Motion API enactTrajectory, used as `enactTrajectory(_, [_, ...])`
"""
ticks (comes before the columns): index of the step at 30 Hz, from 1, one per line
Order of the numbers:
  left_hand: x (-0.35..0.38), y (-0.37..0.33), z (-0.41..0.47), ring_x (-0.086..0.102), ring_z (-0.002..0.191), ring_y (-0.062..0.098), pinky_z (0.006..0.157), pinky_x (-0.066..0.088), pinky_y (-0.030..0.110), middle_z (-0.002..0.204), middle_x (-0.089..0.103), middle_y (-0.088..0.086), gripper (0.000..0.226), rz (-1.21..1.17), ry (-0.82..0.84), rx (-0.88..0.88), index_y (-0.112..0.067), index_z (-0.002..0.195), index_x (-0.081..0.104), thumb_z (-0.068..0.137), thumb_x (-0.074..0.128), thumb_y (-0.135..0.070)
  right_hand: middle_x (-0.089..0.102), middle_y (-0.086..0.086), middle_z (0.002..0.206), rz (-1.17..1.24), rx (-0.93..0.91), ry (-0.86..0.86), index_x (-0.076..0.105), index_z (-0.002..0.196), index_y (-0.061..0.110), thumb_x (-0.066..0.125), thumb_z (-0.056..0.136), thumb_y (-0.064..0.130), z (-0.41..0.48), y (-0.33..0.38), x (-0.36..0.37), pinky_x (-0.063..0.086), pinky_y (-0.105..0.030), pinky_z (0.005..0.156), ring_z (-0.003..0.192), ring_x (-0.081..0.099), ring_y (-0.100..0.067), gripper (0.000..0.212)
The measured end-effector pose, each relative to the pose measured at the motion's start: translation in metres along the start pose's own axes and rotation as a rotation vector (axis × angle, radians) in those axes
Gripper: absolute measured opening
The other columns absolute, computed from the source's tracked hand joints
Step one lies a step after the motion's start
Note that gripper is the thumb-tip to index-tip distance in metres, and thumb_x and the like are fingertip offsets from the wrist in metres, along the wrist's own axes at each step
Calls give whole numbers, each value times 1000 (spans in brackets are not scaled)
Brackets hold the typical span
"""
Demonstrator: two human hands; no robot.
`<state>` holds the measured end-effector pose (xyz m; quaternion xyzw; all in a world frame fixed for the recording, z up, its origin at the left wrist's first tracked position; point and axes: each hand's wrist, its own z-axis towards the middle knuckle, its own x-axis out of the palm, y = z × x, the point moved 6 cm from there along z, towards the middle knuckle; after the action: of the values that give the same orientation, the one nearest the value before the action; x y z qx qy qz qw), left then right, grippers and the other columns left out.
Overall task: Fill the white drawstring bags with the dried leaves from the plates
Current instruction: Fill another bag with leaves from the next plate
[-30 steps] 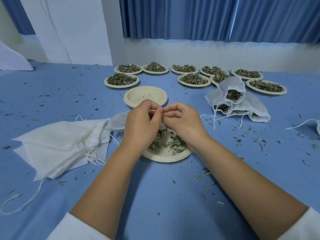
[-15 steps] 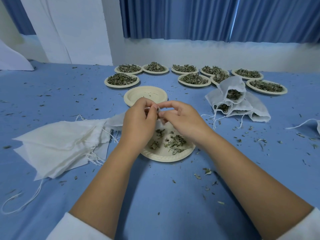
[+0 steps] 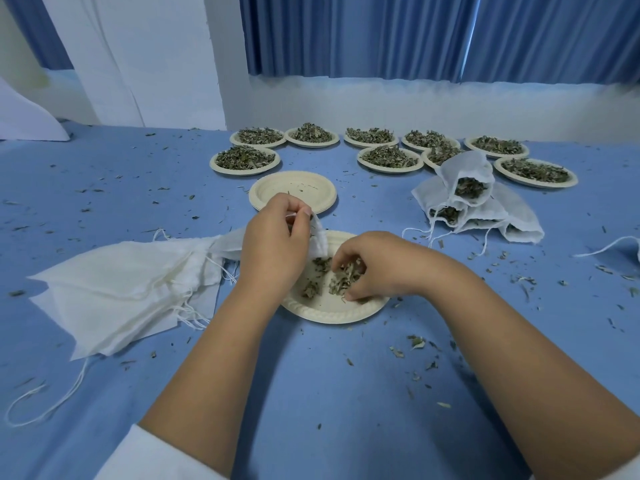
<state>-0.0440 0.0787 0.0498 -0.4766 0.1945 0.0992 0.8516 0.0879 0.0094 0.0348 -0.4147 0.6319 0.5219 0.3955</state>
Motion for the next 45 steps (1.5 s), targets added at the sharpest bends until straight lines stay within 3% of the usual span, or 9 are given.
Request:
enactTrajectory(5, [-2,1,0,55,73,-3,63,41,15,79,60,-17,10,-7,-17,0,-21,91,60,98,53,-22,51,15,84,99,-77,-148,57,100,29,76,82,33,12,15,8,35,-19,60,82,50,-11,27])
enactTrajectory(10, [-13,1,2,54,71,-12,63,39,5,79,58,-18,10,-57,-122,-26,-20,92,59,99,52,-21,48,5,132,131,-9,-120,48,138,31,78,71,56,10,1,1,41,-29,90,115,46,-13,78])
enactTrajectory(13, [-17,2,2,53,69,-15,63,39,4,79,58,-17,9,-83,-160,-28,-18,93,58,99,52,-20,41,-1,141,34,13,-31,42,145,27,73,68,67,9,6,15,34,-36,106,133,32,-22,92])
enactTrajectory(20, [-13,1,0,53,71,-17,63,37,2,79,57,-19,9,-38,-132,-4,-20,92,57,99,52,-20,54,5,112,127,-194,-122,68,121,24,73,85,34,15,33,28,41,-25,96,109,51,-13,38])
enactTrajectory(28, [-14,3,2,54,71,-14,63,38,4,80,59,-18,9,-56,-130,-8,-19,93,59,99,52,-20,71,2,111,147,-220,-181,74,109,16,70,88,21,16,34,27,45,-31,92,104,59,-13,23])
enactTrajectory(31, [-16,4,3,54,71,-13,62,39,5,80,59,-18,9,-72,-141,-23,-19,93,59,98,52,-21,71,-3,85,213,-196,-207,75,89,14,72,87,25,13,29,19,50,-34,72,78,63,-17,12])
enactTrajectory(34, [-17,7,5,56,73,-9,62,39,6,79,60,-19,9,-78,-139,-52,-21,92,60,98,53,-22,66,9,60,429,-131,-235,75,81,25,76,84,25,8,14,-1,44,-19,45,46,56,-2,3])
enactTrajectory(40, [-5,7,2,55,71,-16,58,39,4,77,63,-20,12,5,9,-56,-28,84,62,95,58,-26,75,-8,81,611,-52,-290,78,86,19,79,81,26,0,-7,-26,55,-36,72,66,62,-12,9])
enactTrajectory(45, [4,3,-2,55,68,-17,59,42,9,75,64,-19,9,15,106,-20,-26,87,65,94,60,-26,70,7,66,706,-33,-291,77,88,16,79,82,24,4,-9,-21,50,-18,63,55,59,0,10])
